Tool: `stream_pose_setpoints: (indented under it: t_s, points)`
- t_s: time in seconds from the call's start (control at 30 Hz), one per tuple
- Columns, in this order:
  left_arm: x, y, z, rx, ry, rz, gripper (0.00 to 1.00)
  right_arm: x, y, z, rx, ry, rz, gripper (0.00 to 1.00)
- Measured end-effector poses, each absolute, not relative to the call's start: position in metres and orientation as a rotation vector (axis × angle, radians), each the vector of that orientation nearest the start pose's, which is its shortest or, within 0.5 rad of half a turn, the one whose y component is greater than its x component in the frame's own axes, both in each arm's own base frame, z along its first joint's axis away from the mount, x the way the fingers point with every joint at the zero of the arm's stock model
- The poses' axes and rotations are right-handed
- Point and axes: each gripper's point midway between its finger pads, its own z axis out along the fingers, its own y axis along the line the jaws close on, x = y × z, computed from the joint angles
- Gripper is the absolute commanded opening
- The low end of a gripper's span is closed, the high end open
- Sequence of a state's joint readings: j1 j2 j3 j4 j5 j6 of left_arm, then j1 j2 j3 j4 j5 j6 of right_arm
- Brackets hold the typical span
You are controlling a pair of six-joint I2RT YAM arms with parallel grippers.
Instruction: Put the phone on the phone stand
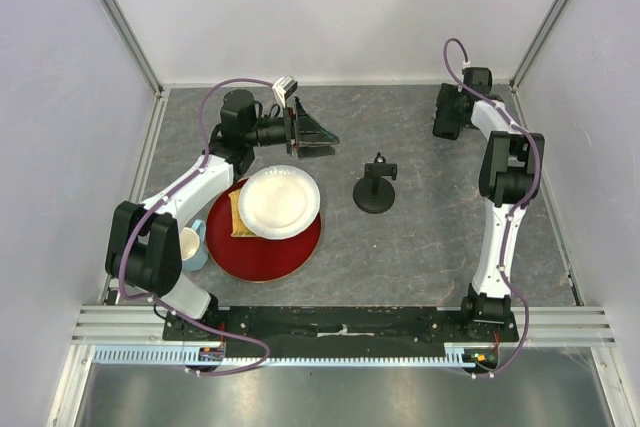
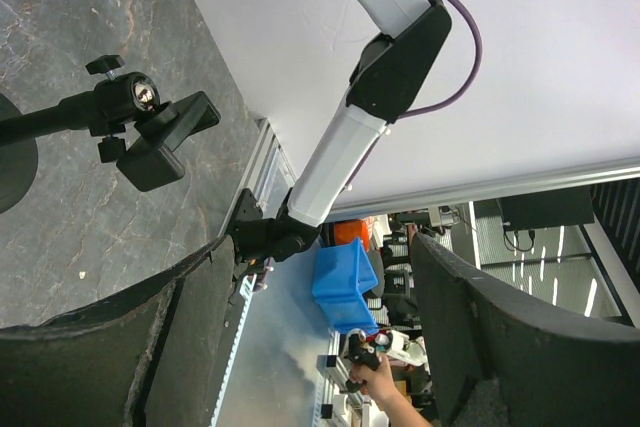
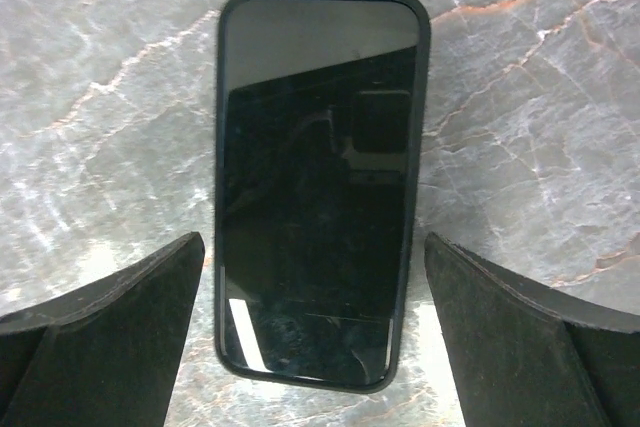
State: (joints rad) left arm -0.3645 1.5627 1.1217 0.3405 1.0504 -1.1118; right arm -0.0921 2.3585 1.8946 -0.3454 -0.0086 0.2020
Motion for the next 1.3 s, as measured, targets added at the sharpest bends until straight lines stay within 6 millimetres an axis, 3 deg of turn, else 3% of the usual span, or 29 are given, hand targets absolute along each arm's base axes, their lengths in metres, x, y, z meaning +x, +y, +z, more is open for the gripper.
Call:
stream_pose_setpoints:
  t_s: [0.4, 0.53, 0.67, 1.03, 1.17, 1.3]
  points:
    - [0.305, -0.299, 0.297, 0.225, 2.031, -1.883, 0.77, 0.611, -0.052, 0.027, 0.3, 2.4, -0.131, 0.98]
    - [0.305, -0.299, 0.297, 0.226, 2.031, -1.883, 0.78, 0.619, -0.053, 0.028, 0.321, 2.389, -0.168, 0.93]
    - [0.305, -0.299, 0.297, 0.225, 2.031, -1.883, 0.77, 0.622, -0.053, 0.027, 0.357, 2.384, -0.193, 0.88]
    - [0.305, -0.299, 0.297, 0.225, 2.032, -1.884, 0.77, 0.621, -0.054, 0.027, 0.374, 2.378, -0.228, 0.87]
    - [0.305, -0.299, 0.297, 0.224, 2.032, -1.883, 0.77, 0.621, -0.053, 0.026, 0.358, 2.379, -0.221, 0.79]
    - [0.305, -0.299, 0.297, 0.224, 2.032, -1.884, 0.77, 0.621, -0.053, 0.026, 0.342, 2.387, -0.216, 0.63]
